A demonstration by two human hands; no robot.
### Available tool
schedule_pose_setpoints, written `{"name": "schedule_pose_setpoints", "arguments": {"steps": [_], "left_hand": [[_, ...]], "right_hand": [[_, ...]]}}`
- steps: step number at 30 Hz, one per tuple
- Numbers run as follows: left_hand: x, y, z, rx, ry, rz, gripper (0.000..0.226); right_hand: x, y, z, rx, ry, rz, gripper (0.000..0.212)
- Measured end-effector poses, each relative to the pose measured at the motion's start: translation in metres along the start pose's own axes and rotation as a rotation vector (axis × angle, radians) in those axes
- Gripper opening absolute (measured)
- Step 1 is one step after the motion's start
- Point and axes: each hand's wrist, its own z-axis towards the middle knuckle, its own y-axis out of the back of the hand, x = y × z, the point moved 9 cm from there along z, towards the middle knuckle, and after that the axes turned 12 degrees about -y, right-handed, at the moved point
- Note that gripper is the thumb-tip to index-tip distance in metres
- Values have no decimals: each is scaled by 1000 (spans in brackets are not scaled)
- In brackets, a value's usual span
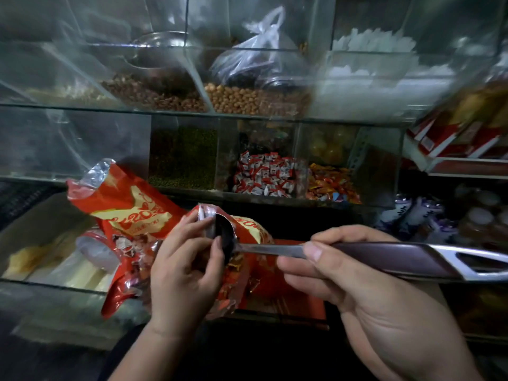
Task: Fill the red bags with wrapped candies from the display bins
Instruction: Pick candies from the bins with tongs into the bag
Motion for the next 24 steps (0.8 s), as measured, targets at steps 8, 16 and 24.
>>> {"name": "schedule_pose_setpoints", "arguments": {"steps": [8, 16, 24], "left_hand": [[-31, -44, 92, 68, -237, -70, 18], [-80, -184, 145, 373, -295, -223, 11], [-48, -316, 140, 614, 14, -139, 50]], "right_hand": [[45, 37, 1, -176, 155, 201, 14], [58, 126, 17, -429, 139, 432, 28], [45, 155, 90, -611, 324, 103, 20]]}}
